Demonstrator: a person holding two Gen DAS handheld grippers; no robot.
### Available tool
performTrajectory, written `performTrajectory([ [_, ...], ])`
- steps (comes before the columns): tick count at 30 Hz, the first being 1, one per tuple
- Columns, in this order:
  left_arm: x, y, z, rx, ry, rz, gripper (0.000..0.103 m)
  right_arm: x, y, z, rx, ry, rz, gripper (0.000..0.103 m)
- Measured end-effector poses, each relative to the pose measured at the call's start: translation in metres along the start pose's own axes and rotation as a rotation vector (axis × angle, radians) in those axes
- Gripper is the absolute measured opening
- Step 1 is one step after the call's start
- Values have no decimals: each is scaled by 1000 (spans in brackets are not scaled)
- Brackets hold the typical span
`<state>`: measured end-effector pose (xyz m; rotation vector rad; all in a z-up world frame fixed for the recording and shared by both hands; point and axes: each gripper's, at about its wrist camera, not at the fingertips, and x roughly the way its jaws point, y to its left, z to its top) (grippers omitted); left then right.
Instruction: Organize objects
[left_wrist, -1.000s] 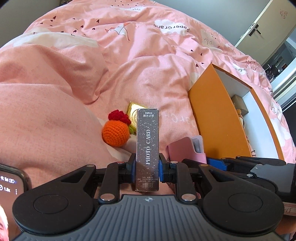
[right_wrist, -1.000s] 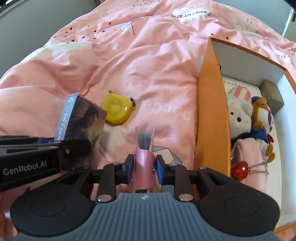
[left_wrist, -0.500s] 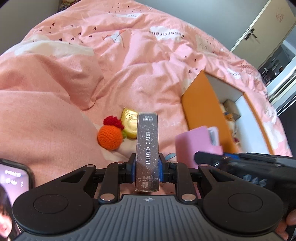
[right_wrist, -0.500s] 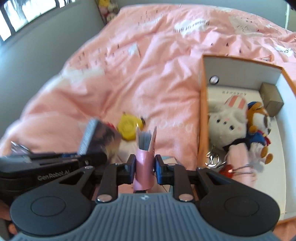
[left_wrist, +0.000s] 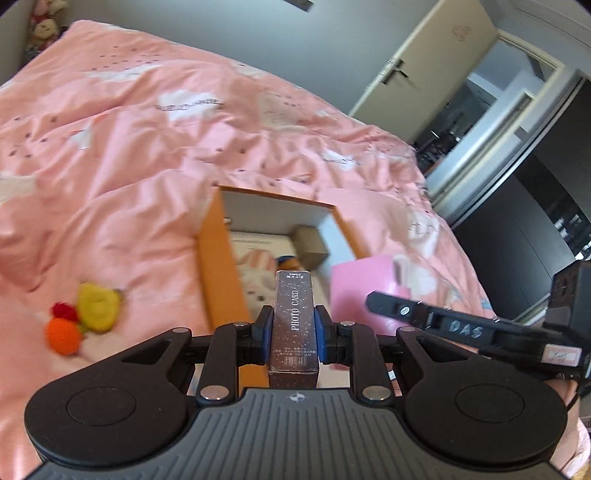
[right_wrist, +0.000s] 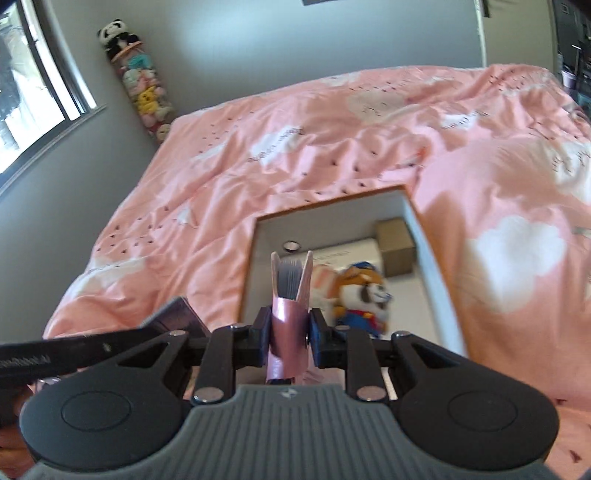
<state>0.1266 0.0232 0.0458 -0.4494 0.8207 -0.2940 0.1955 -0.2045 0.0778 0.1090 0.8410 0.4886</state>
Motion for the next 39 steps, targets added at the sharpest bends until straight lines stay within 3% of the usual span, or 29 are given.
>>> performTrajectory([
  [6,58,-35,-4,-4,63,-29,25,13,-39,0,-10,105,-64,23],
  [16,126,-33,-34,-122,137,98,25,55,-70,4,3,314,-27,23],
  [23,144,-33,-44,-155,196,126,25,76,-76,9,12,434,-36,23],
  [31,145,-34,-47,-121,220,136,24,99,-78,15,-23,555,-83,23],
  [35,145,-34,-47,-102,227,121,25,105,-78,14,-39,576,-101,23],
  [39,145,-31,-45,-97,245,93,34,106,-79,15,-29,576,-99,23],
])
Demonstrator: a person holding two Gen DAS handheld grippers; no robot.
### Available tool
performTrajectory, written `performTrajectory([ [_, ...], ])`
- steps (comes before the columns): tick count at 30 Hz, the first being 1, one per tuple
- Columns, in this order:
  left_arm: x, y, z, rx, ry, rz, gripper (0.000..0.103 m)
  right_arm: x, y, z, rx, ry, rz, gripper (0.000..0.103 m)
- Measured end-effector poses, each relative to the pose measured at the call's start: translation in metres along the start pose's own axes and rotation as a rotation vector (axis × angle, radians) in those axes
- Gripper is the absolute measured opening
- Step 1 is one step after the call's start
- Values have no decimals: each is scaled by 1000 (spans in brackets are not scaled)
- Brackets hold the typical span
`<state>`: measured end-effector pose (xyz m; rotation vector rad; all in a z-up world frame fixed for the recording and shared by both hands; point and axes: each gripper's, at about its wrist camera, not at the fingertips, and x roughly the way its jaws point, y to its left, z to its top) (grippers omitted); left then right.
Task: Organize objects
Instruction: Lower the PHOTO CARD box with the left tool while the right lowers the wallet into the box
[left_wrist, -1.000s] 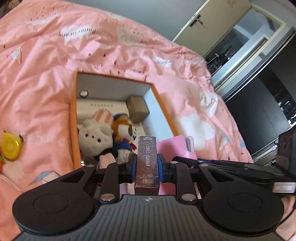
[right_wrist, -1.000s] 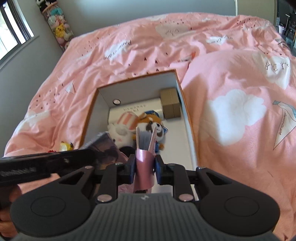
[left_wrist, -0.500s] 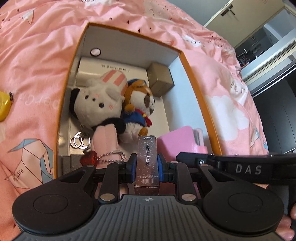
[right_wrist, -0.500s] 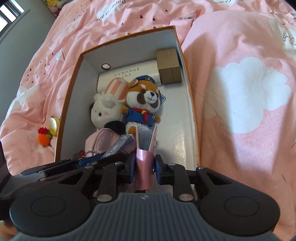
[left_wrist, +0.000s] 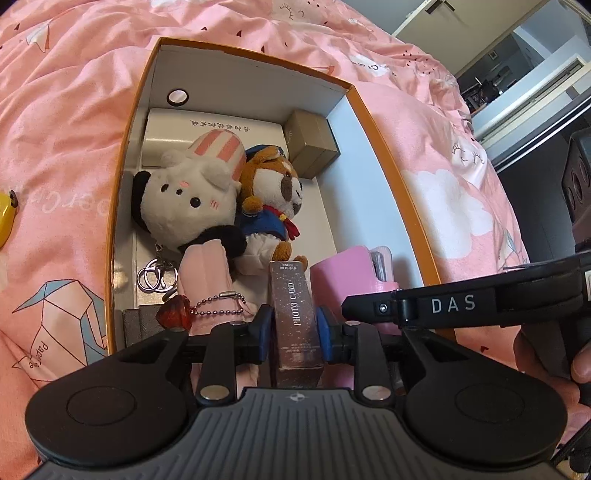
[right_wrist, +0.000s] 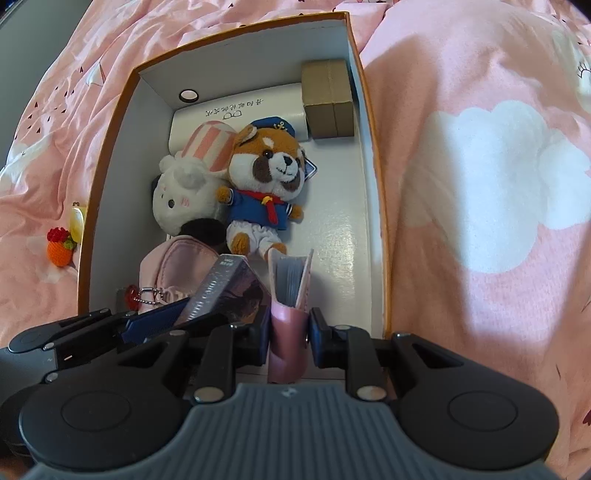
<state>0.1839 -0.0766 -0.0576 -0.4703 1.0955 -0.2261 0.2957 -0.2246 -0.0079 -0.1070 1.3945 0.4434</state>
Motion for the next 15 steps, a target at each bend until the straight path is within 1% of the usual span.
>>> performTrajectory([
  [1,-1,-1,0,6,4,-13,43,0,0,0,1,0,1,23],
  [2,-1,-1,-1,5,6,-29,47,0,0,0,1,1,5,23],
  [3,-2,-2,-1,6,4,-41,48,1,2,0,-1,3,7,23],
  [4,-3,-3,-1,14,9,-42,46,2,3,0,-3,6,8,23],
  [9,-12,1,-1,26,9,-61,46,5,10,0,-24,9,0,23],
  [12,-31,6,1,52,-38,-60,46,5,10,1,-28,15,-4,23],
  [15,-52,15,3,55,-97,-38,46,7,12,3,-41,27,-15,23],
])
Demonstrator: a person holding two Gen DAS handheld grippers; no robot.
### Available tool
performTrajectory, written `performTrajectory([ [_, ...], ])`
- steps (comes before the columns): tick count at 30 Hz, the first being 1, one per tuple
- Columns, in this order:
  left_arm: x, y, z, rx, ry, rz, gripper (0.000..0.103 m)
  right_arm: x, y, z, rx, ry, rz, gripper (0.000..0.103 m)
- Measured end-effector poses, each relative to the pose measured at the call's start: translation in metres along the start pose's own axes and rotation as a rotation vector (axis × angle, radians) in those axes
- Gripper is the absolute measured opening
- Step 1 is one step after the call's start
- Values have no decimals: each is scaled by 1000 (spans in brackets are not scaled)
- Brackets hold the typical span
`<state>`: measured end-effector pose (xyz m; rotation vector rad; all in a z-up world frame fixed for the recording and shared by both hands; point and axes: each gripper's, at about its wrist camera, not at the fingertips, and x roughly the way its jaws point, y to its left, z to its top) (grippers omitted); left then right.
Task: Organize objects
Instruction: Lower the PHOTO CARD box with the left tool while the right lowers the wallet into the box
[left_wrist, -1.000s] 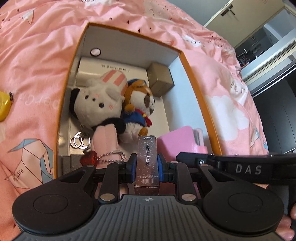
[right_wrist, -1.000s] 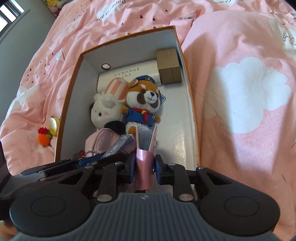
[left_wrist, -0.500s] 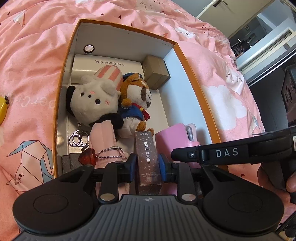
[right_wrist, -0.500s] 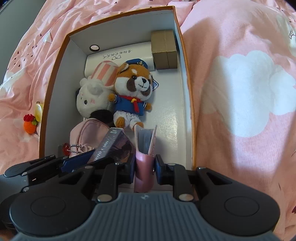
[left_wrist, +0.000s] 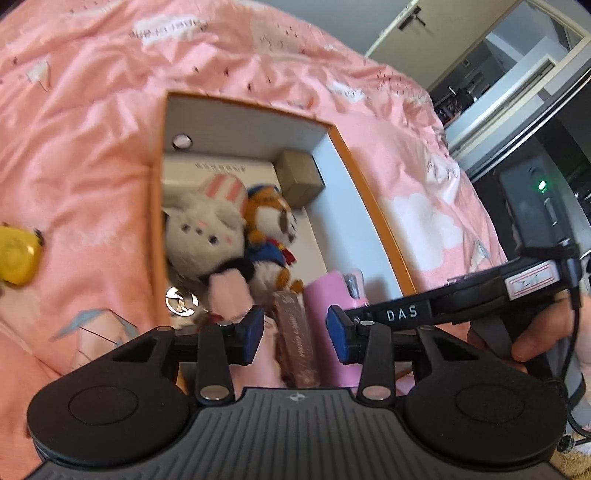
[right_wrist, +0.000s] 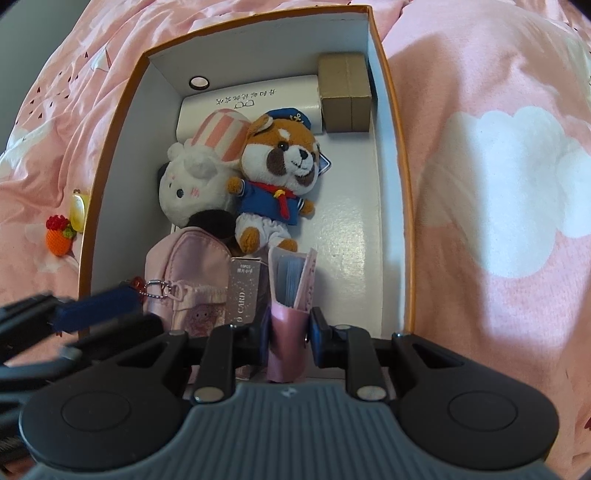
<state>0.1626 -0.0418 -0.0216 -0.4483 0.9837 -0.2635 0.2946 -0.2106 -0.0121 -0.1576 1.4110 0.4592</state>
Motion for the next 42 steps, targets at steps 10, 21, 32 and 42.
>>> performTrajectory([
  [10,-31,35,-3,-80,-56,41,46,-11,14,6,-95,35,-40,23],
  [21,-40,56,-4,-142,-80,5,46,2,24,23,-90,154,-36,23],
  [32,-33,72,-2,-181,-66,-12,46,5,18,22,-62,156,-151,23],
  [42,-37,78,-1,-187,-76,-14,46,31,21,27,-38,221,-75,23],
])
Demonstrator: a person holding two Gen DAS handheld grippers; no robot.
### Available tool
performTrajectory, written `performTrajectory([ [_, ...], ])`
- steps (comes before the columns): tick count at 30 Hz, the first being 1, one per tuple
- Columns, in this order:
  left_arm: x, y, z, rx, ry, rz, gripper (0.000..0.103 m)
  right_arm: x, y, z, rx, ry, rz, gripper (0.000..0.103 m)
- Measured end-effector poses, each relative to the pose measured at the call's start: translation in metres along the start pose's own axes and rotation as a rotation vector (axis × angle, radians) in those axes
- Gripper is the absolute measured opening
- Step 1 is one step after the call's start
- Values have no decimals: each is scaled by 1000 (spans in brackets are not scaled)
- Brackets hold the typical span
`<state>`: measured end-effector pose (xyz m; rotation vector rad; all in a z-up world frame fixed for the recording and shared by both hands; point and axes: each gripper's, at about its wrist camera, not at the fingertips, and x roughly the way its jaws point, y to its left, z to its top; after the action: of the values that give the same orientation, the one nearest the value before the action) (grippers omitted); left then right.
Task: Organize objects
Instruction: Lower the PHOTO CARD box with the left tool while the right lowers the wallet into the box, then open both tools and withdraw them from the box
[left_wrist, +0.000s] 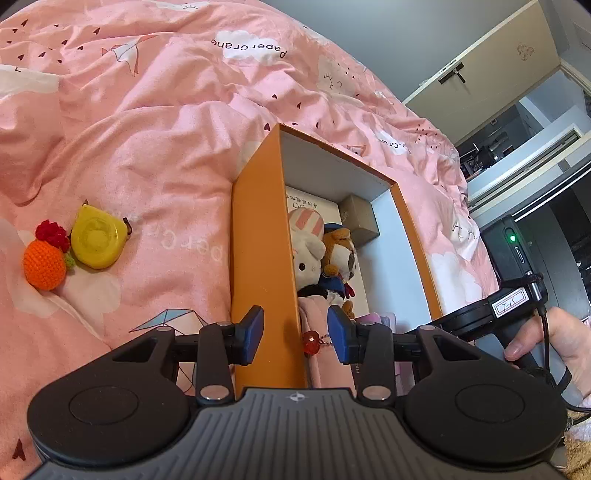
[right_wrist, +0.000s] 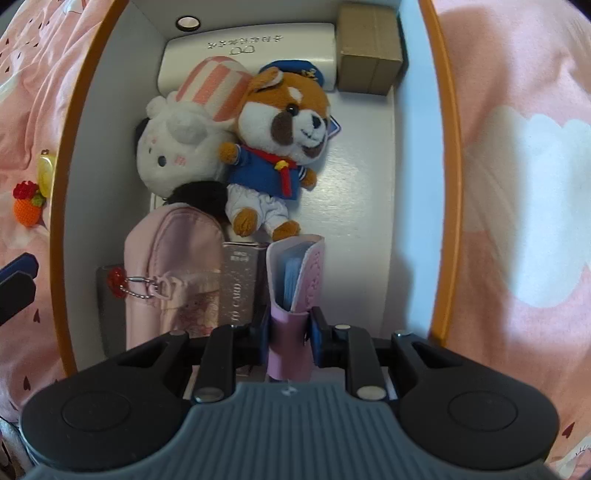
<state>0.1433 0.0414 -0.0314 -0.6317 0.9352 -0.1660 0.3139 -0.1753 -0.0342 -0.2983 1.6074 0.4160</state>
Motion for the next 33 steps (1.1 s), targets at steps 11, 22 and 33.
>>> performTrajectory([
  [11,0,0,-1,8,8,2,46,-3,-3,-12,8,-26,67,31],
  [22,-1,-3,-2,16,12,2,46,-10,-25,-43,107,-125,193,21],
  [33,-16,-6,-13,58,15,40,46,-26,-8,-56,45,-271,109,27],
])
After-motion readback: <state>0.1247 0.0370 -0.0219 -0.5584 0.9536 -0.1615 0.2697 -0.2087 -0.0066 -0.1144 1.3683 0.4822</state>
